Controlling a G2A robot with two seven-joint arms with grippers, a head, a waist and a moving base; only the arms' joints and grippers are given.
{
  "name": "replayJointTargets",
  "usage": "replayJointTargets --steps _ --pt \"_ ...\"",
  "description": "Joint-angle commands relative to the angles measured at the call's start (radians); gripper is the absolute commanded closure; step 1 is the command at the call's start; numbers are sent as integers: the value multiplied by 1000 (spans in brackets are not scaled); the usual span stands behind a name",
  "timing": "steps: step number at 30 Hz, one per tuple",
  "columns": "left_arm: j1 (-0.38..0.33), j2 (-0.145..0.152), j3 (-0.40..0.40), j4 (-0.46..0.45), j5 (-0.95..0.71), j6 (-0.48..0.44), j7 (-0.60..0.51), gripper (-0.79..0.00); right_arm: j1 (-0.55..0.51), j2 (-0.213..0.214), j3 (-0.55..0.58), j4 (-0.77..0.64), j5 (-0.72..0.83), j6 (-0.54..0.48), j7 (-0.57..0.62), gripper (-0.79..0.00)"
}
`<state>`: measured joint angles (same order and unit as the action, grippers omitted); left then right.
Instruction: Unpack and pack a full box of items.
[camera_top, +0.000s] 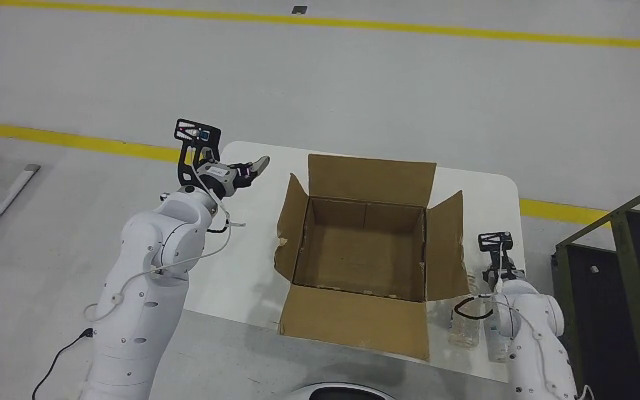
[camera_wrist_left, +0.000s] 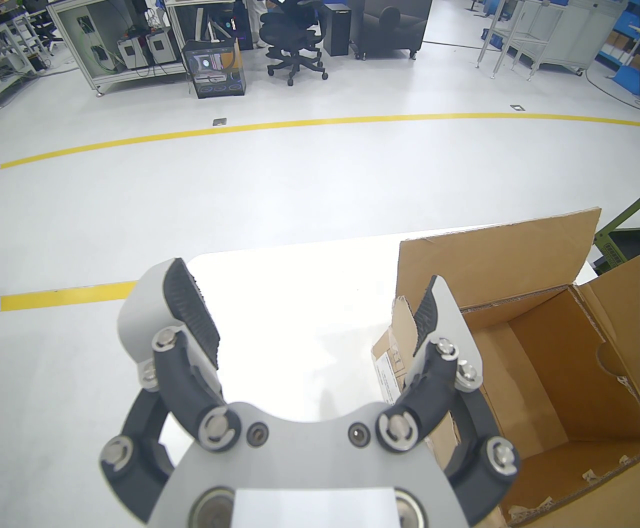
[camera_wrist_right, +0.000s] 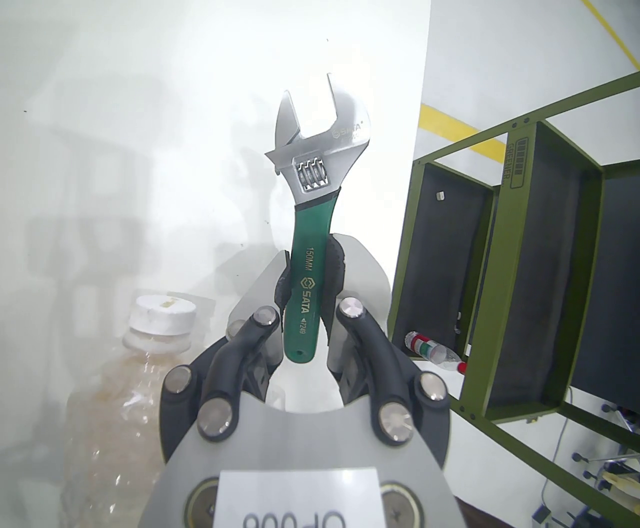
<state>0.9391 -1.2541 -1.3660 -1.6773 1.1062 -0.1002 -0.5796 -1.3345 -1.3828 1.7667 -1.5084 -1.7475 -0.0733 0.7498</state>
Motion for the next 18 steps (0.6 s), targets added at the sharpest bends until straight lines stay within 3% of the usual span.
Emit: replayJointTargets --steps 1,7,8,14,18 --pt "0 0 0 0 0 0 0 -785 11 2 -1 27 -6 -3 -6 0" --pt "0 0 0 0 0 0 0 -785 41 6 -7 80 -4 -6 -11 -9" --pt "0 0 0 0 0 0 0 -785 43 7 -9 83 -4 -6 -11 -231" --pt "0 0 0 0 0 0 0 -785 51 10 -15 89 1 -6 -10 -372" --pt "0 0 0 0 0 0 0 -785 50 12 -12 63 15 -6 -3 -360"
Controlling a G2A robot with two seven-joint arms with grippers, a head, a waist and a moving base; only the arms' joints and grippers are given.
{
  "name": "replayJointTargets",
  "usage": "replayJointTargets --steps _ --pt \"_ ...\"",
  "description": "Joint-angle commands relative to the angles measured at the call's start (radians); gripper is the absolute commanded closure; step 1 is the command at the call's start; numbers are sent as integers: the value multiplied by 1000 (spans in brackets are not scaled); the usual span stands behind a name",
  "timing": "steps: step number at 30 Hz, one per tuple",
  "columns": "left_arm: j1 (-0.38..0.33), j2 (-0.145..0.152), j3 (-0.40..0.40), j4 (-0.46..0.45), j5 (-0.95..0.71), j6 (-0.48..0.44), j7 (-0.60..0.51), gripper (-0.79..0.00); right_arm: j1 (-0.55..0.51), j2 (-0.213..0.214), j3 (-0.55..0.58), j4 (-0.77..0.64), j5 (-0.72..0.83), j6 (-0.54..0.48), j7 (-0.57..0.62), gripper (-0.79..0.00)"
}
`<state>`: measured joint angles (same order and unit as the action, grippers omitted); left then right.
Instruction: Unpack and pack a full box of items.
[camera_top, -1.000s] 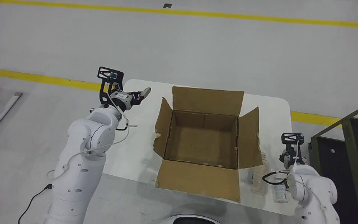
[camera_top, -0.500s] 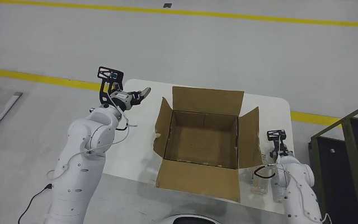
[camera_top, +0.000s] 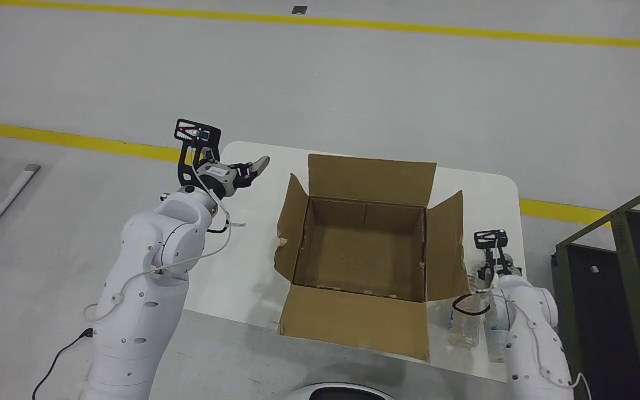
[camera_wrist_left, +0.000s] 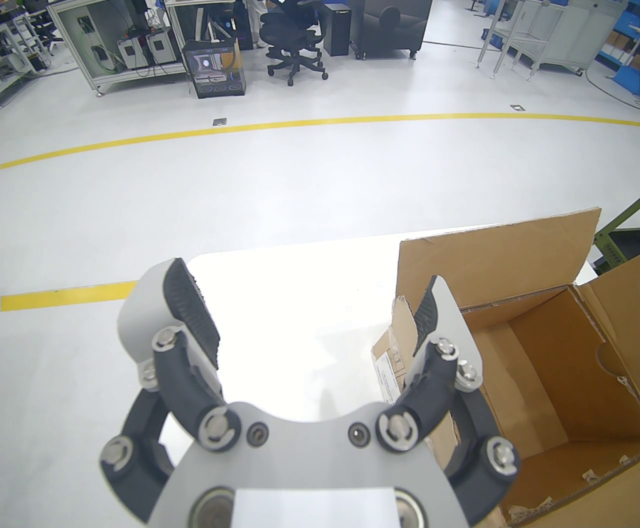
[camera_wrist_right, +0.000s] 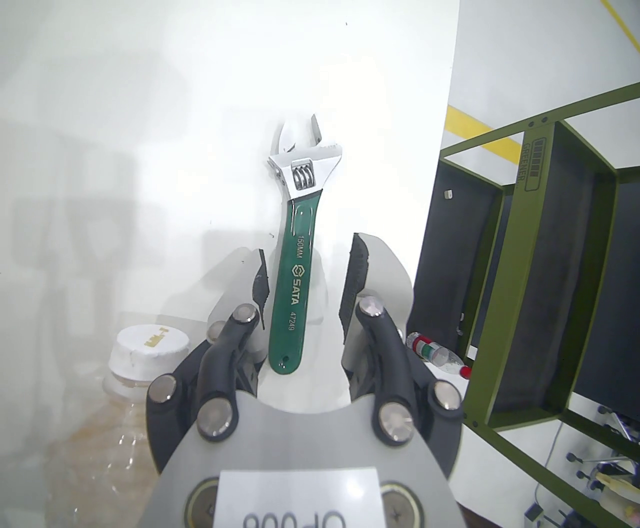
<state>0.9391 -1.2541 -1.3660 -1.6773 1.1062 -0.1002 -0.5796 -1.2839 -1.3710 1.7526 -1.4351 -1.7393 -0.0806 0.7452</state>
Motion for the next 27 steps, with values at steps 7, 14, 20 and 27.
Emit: replayJointTargets --steps 7,14,20,27 --pt "0 0 0 0 0 0 0 -785 -48 5 41 -254 98 -37 89 -265" --pt "0 0 0 0 0 0 0 -785 -151 11 109 -564 181 -84 292 0" --pt "0 0 0 0 0 0 0 -785 -232 11 153 -740 280 -62 494 0" --pt "0 0 0 0 0 0 0 -785 -282 9 151 -811 292 -43 559 0"
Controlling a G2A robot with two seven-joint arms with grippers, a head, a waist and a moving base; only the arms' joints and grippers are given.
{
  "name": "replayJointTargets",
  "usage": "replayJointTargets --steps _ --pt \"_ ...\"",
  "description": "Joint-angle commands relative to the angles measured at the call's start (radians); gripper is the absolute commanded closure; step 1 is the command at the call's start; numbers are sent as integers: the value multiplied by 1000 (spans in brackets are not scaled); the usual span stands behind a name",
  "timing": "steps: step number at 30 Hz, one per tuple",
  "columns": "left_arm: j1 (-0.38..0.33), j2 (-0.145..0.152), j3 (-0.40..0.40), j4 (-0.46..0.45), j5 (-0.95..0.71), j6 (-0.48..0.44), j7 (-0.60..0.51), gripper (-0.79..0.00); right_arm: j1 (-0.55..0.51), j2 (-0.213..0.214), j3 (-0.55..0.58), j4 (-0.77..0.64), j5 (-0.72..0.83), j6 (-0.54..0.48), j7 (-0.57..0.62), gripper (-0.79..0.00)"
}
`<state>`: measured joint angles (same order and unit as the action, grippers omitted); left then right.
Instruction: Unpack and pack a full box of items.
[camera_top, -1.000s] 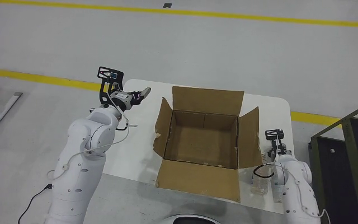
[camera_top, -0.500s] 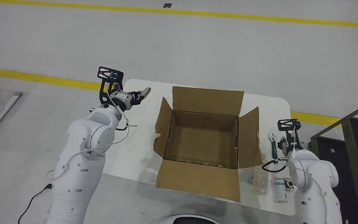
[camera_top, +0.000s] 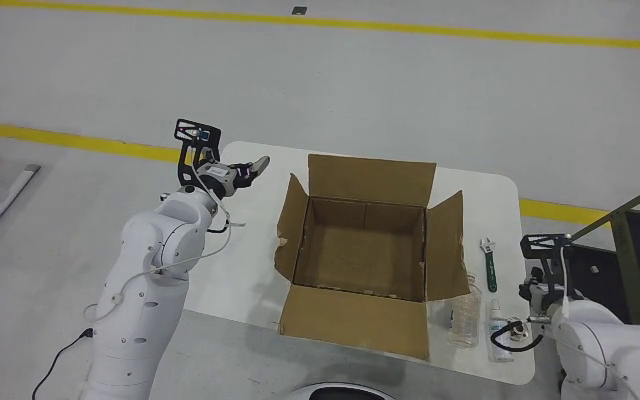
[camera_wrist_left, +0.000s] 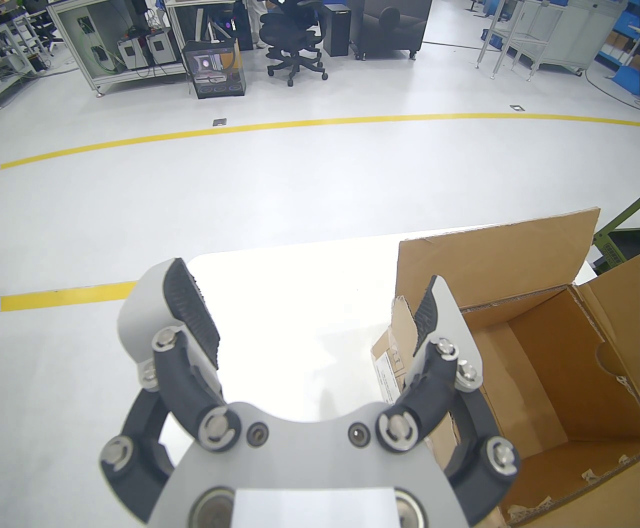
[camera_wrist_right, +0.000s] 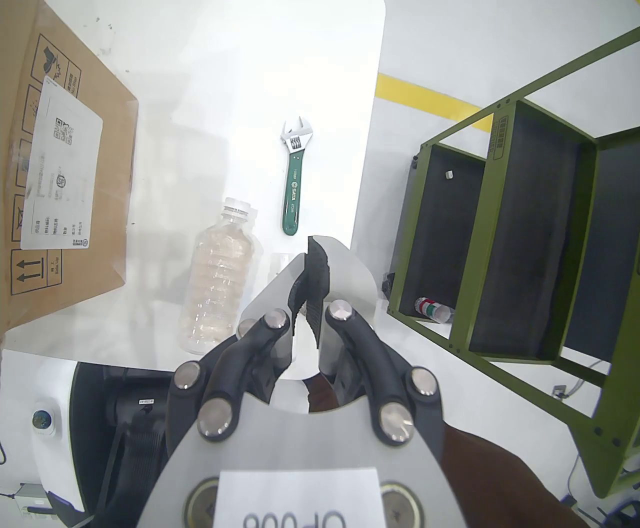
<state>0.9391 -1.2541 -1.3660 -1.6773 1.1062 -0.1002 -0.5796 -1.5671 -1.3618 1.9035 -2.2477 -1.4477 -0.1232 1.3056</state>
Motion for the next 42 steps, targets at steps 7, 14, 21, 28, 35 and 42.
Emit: replayJointTargets --steps 7,14,21,28,35,42 --pt "0 0 0 0 0 0 0 -785 -11 0 -14 30 1 -8 -9 0" --pt "0 0 0 0 0 0 0 -785 -19 -3 -62 119 87 64 126 -49" --pt "0 0 0 0 0 0 0 -785 0 1 -79 158 125 120 212 -686" --pt "0 0 0 0 0 0 0 -785 6 1 -133 234 108 166 184 -733" --pt "0 0 0 0 0 0 0 -785 13 -1 -175 311 112 226 142 -705" --pt "0 0 0 0 0 0 0 -785 25 0 -193 358 124 265 108 -625"
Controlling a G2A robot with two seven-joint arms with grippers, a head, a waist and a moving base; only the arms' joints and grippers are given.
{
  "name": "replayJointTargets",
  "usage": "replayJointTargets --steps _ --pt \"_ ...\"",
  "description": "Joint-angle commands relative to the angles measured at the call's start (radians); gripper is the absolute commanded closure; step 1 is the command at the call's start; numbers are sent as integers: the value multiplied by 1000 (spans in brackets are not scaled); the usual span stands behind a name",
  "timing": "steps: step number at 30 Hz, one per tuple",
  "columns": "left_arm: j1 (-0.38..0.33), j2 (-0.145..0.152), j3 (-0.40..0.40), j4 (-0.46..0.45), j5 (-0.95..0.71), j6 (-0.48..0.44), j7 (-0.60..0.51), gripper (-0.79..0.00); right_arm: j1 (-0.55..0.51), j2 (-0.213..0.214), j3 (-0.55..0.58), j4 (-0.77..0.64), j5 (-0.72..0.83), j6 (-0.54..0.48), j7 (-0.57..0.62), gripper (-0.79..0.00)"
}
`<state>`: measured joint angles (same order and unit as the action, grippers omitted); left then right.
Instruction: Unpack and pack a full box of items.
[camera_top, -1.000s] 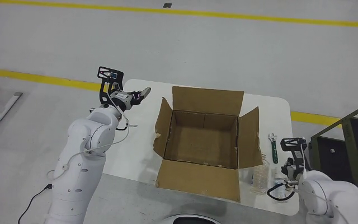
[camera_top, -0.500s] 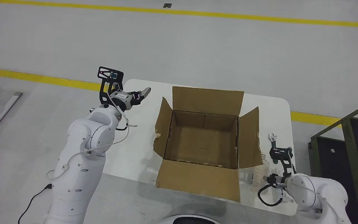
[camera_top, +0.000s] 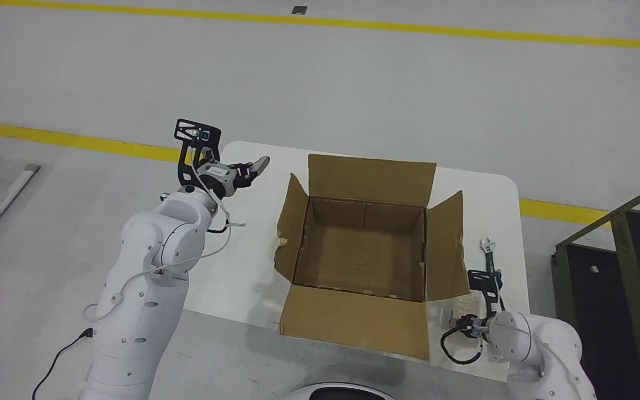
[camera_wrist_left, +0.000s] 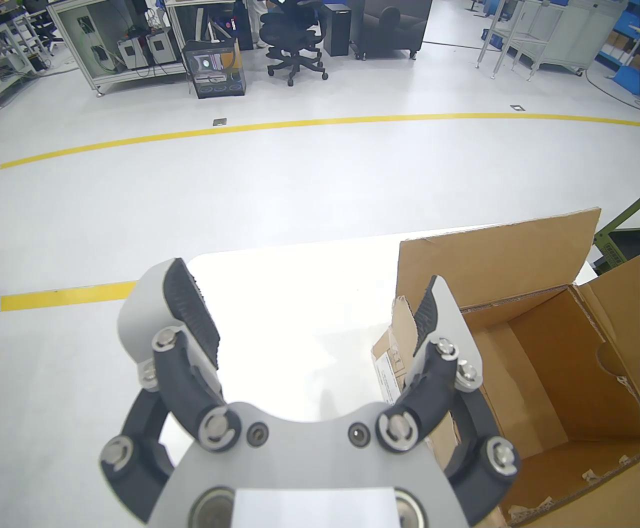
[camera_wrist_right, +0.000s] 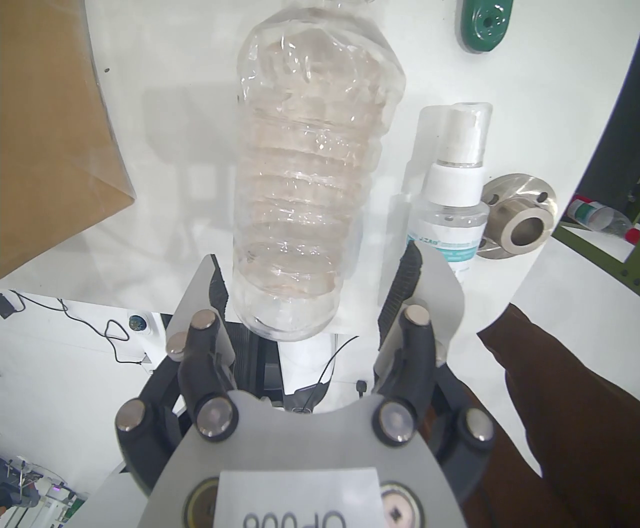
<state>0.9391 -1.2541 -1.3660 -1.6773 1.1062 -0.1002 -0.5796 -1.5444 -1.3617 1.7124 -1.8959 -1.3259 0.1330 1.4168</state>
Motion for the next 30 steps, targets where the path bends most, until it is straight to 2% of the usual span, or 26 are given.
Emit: replayJointTargets --steps 1,12,22,24,25,27,28,29,30 --pt "0 0 0 0 0 0 0 -785 4 0 -3 11 4 16 -7 -628" --pt "0 0 0 0 0 0 0 -785 34 -1 -18 65 18 109 -80 -674" --pt "0 0 0 0 0 0 0 -785 72 0 -52 147 12 131 -119 -597" --pt "0 0 0 0 0 0 0 -785 75 0 -55 155 12 132 -121 -502" --pt "0 0 0 0 0 0 0 -785 77 1 -56 157 14 133 -122 -382" --pt "0 0 0 0 0 0 0 -785 78 1 -57 160 16 133 -124 -200" --pt "0 0 0 0 0 0 0 -785 78 2 -57 161 19 135 -124 -77" --pt "0 0 0 0 0 0 0 -785 78 2 -56 162 22 135 -125 0" --pt "0 0 0 0 0 0 0 -785 78 2 -54 161 26 136 -126 0"
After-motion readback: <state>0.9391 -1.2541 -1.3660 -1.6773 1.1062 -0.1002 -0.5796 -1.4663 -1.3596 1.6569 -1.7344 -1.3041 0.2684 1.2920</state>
